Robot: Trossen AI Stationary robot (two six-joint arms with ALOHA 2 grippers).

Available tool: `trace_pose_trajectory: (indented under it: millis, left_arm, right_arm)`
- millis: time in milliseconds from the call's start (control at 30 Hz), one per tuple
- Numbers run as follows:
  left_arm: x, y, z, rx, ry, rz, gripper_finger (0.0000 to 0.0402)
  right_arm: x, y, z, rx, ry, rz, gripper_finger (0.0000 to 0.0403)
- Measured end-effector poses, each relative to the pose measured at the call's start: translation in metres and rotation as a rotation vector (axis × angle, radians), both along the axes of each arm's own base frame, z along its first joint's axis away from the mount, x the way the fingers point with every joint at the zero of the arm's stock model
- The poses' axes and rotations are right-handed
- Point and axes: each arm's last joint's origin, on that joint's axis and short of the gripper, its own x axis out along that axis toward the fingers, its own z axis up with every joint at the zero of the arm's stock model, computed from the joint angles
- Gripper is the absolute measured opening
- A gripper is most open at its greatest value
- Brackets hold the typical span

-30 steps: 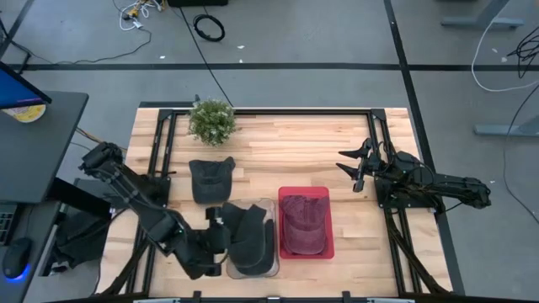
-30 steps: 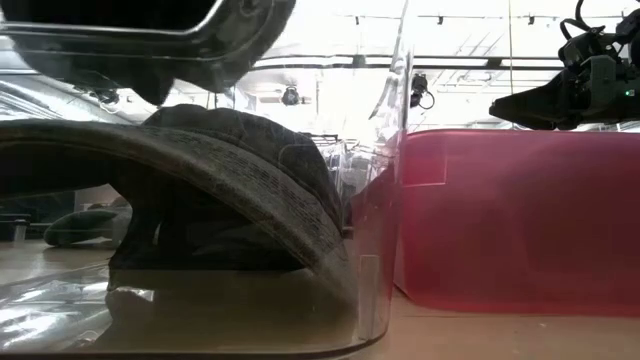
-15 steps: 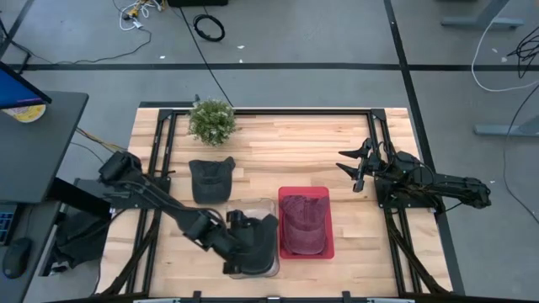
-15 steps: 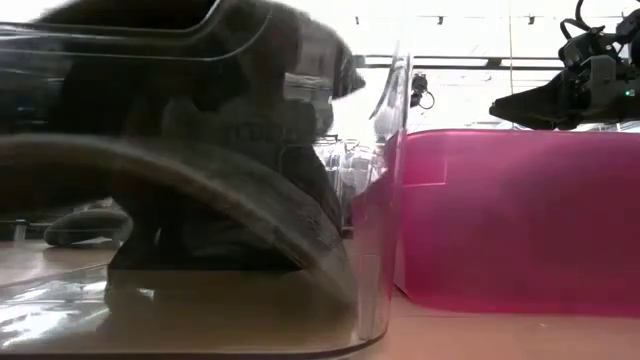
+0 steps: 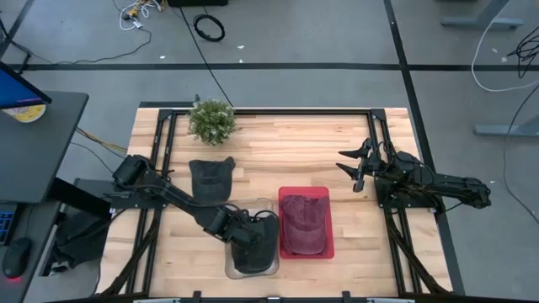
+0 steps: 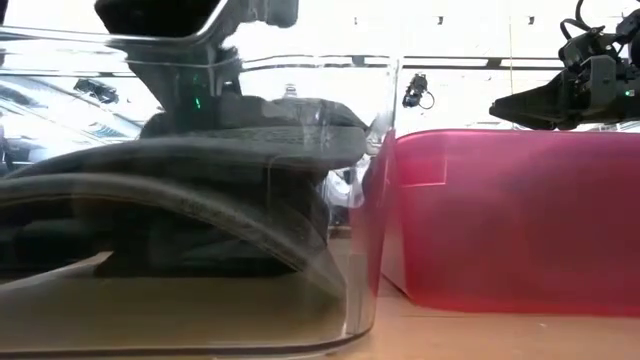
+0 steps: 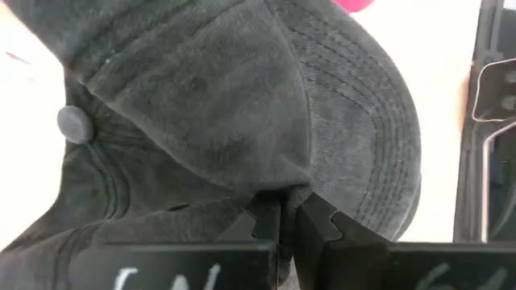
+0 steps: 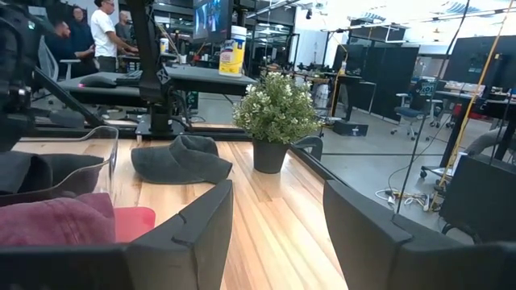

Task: Pick & Place hat
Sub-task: Put the bottom black cap into the transparent bin

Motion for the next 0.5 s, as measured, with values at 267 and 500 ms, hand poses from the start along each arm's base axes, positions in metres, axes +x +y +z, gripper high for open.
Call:
trace_pose_trajectory:
  millis: [267, 500]
  left_arm:
    - [0.003, 0.005, -0.004, -0.013, 0.015, -0.02, 0.0026]
    - [-0.003, -0.005, 0.005, 0.009, -0.045, -0.069, 0.0056]
  right_arm:
    - [0.0, 0.0, 0.0, 0.0, 0.0, 0.0, 0.0199]
    - [0.0, 0.0, 0.0, 0.0, 0.0, 0.0, 0.0199]
